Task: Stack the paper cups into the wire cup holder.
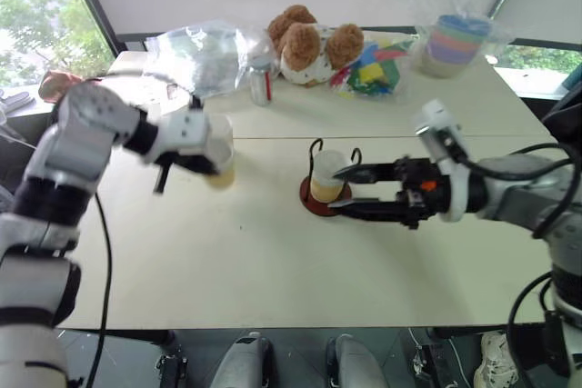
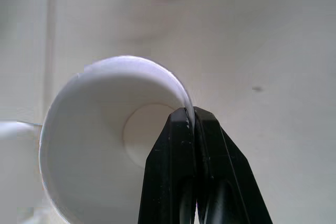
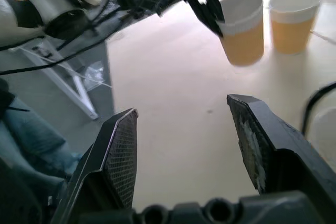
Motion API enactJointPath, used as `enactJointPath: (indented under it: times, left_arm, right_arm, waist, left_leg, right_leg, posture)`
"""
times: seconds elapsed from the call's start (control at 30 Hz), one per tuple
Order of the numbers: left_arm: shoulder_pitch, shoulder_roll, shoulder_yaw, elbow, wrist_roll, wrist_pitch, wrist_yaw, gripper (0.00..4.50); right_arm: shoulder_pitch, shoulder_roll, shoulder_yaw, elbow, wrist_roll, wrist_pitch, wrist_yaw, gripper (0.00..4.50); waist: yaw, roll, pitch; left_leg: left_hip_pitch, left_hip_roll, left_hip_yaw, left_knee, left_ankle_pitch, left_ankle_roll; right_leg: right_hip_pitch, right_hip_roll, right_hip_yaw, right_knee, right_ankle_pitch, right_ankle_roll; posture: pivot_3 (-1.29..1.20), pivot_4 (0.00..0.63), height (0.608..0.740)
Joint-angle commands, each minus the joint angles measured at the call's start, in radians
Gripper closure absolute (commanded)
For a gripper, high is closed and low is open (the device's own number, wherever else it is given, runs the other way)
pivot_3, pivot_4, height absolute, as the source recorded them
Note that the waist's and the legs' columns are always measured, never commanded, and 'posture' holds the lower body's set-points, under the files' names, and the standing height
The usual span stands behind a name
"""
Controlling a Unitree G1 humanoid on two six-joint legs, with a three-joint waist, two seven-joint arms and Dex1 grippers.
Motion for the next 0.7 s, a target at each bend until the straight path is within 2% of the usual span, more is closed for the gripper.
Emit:
enactJointPath:
  times: [0.03, 0.13, 0.33, 0.5, 0.7]
  left_arm:
    - [-0.201, -0.067, 0.021, 0.109, -0.058, -0.060, -0.048, 4.48]
    - [-0.329, -0.156, -0.072, 0.192, -0.201, -0.104, -0.060, 4.48]
    - [-0.392, -0.244, -0.311, 0.261, -0.428, -0.177, -0.060, 4.48]
    - [-0.431, -0.320, -0.475, 0.383, -0.452, -0.313, -0.060, 4.48]
    - [-0.448, -0.389, -0.526, 0.514, -0.425, -0.413, -0.060, 4.48]
  right_arm:
    - [0.047, -0.050, -0.122, 0.002, -0.024, -0.018, -0.041, 1.55]
    - [0.122, -0.070, -0.210, -0.032, -0.015, -0.003, -0.093, 1.55]
    - [0.237, -0.059, -0.307, -0.128, 0.036, 0.006, -0.187, 1.55]
    - [0.310, -0.046, -0.369, -0.196, 0.104, 0.007, -0.277, 1.55]
    - [0.347, -0.045, -0.382, -0.228, 0.165, -0.015, -0.365, 1.55]
  waist:
    - [-0.004, 0.000, 0.000]
    - [0.000, 0.000, 0.000]
    - [-0.018, 0.001, -0.001]
    - [-0.013, 0.001, 0.000]
    - [-0.008, 0.001, 0.000]
  left_leg:
    - [0.000, 0.000, 0.001, 0.000, -0.001, 0.001]
    - [-0.001, -0.002, 0.001, 0.000, -0.002, 0.004]
    - [-0.001, -0.001, 0.001, -0.001, -0.003, 0.005]
    - [-0.001, 0.000, 0.002, -0.001, -0.002, 0.004]
    - [-0.002, -0.001, 0.002, 0.000, -0.002, 0.004]
  right_leg:
    - [0.000, 0.000, 0.001, 0.000, 0.000, 0.000]
    - [0.001, -0.001, 0.001, -0.001, 0.000, 0.001]
    - [-0.002, -0.001, 0.002, 0.000, 0.000, 0.001]
    - [-0.003, -0.001, 0.003, 0.000, 0.000, 0.001]
    - [-0.003, -0.001, 0.003, 0.000, 0.000, 0.001]
  posture:
    - [0.00, 0.150, 0.740]
    - [0.00, 0.150, 0.740]
    - [0.00, 0.150, 0.740]
    - [0.00, 0.150, 0.740]
    - [0.00, 0.150, 0.740]
